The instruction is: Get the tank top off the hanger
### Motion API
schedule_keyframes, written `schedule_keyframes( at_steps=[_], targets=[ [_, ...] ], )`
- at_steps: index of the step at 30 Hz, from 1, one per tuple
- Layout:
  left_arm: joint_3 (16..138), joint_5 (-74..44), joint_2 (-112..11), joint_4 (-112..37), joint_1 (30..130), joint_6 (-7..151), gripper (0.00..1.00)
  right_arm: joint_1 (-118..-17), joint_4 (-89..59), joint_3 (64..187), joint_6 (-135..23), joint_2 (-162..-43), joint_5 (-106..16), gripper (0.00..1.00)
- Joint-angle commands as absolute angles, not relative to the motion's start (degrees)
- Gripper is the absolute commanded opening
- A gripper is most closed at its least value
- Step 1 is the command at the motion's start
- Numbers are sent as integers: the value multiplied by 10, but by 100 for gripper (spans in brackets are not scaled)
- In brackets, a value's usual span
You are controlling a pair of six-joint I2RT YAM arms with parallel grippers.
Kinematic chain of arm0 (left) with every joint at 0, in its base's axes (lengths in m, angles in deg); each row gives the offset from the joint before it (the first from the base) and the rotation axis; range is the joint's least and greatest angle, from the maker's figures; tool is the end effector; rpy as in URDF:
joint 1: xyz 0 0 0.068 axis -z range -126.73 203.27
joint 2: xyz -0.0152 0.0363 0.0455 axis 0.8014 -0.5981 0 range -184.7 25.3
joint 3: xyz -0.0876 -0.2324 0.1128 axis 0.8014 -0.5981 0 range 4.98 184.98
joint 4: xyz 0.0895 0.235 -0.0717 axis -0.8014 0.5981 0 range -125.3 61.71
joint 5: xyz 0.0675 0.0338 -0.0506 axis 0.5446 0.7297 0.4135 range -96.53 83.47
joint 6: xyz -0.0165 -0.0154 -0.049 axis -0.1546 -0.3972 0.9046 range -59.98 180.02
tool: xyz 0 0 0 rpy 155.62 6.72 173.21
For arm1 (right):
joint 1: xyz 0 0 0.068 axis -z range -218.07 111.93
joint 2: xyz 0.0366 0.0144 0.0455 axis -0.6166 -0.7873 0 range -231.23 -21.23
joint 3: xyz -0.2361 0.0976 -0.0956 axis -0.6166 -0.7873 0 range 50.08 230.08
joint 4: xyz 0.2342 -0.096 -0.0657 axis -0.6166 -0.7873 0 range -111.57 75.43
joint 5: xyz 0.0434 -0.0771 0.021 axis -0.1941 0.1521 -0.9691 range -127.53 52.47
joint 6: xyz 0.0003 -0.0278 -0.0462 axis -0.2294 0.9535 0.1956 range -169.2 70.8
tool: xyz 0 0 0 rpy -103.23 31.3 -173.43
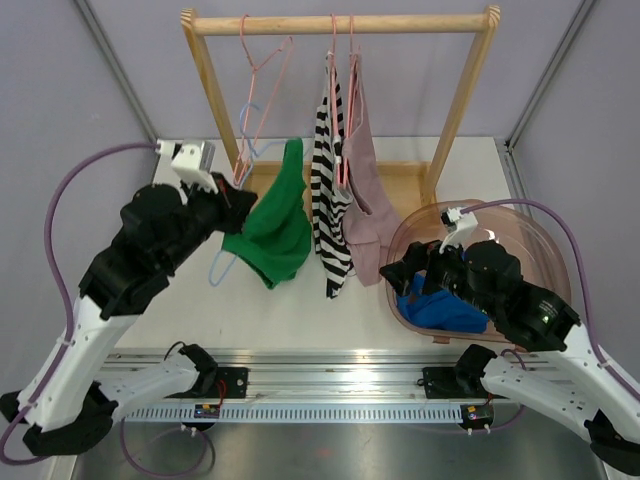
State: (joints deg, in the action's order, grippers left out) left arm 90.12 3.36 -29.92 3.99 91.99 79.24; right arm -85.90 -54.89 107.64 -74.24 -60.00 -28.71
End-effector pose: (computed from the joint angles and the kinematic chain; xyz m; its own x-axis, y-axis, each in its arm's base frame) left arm 0.1283 -0.0950 0.4868 -0.2793 -0.1918 -0.9409 0.4152 0.8594 -0.2985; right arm 0.0902 0.0915 0.3745 -0.4926 0.0792 -0.8667 -0.4726 0.8119 0.3427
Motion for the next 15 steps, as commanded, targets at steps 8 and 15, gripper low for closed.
schedule_keyframes(
  at_steps=[8, 15],
  targets=[
    [650, -55, -69, 60, 925, 877, 0, -857, -266, 1017, -820, -758, -485, 99],
    [568, -146, 28, 62, 925, 925, 0, -861, -17, 940, -887, -856, -540, 95]
  ],
)
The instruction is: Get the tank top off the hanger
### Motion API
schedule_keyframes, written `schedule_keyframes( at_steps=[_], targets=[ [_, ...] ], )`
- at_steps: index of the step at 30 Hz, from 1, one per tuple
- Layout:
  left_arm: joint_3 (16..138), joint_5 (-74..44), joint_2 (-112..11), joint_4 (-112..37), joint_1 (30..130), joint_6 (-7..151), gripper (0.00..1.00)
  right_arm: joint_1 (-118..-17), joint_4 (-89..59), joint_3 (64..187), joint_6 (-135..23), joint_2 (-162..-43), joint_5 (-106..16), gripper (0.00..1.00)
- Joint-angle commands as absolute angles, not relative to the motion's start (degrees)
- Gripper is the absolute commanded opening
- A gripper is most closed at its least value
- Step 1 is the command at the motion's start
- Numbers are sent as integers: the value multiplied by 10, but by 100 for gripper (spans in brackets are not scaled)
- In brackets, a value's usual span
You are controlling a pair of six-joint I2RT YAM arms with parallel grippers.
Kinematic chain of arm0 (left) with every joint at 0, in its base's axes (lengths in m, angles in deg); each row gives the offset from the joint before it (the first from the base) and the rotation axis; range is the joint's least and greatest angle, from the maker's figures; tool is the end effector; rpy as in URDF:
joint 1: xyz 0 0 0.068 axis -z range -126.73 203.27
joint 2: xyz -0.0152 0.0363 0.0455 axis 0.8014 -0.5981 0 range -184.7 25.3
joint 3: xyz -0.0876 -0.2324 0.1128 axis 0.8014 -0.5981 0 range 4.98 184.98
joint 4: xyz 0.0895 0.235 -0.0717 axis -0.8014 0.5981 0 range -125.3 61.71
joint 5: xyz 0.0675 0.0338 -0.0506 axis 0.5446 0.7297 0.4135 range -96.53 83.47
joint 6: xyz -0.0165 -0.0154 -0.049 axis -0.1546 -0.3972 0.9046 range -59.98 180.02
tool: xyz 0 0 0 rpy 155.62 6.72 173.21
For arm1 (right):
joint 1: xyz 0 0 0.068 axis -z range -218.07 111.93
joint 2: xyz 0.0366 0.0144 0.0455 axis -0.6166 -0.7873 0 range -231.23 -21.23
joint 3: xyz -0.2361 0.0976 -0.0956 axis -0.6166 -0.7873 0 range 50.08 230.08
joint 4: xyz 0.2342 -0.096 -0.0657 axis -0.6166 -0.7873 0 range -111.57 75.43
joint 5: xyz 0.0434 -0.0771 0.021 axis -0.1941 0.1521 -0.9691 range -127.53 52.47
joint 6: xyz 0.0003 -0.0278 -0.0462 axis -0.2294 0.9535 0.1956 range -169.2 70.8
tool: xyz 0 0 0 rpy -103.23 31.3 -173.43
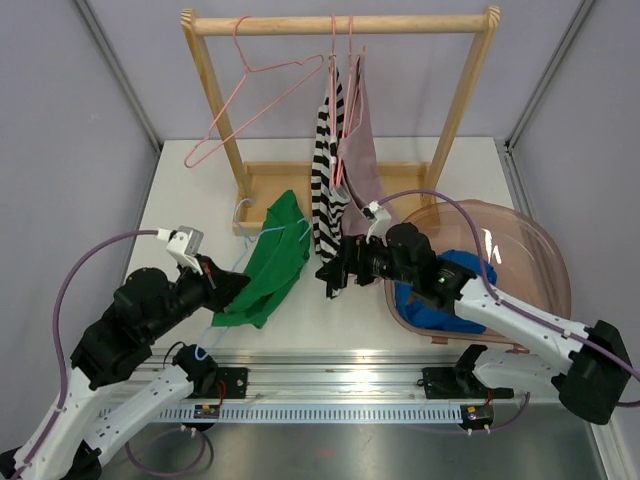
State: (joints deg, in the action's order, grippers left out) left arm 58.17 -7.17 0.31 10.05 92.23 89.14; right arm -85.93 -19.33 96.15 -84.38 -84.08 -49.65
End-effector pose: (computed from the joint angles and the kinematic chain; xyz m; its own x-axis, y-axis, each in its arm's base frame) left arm 0.0566 -0.0463 0.3614 -0.5103 -0.2132 -0.8331 0.4449 0.7636 -0.4679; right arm 0.1639 0.1924 0.2951 -0.6944 0.0721 -0.7159 -0.5578 0.5746 0.5989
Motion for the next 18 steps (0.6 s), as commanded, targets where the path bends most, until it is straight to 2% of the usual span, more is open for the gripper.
schedule_keyframes(
  at_steps=[1, 7, 12, 15, 16, 18],
  targets=[
    [553, -172, 38, 55, 925, 936, 0, -868, 23, 933, -893, -874, -535, 95],
    [507, -241, 59, 31, 924, 968, 0, -917, 41, 953, -869, -933, -464, 95],
    [496, -263, 63, 18, 925, 979, 0, -940, 17, 970, -852, -949, -354, 92],
    [501, -260, 61, 22, 925, 975, 0, -946, 1, 976, -842, -953, -324, 76],
    [504, -255, 61, 28, 925, 974, 0, -948, -8, 977, -840, -954, -318, 65],
    [509, -248, 60, 36, 925, 968, 0, -949, -20, 980, -835, -952, -303, 54]
  ],
)
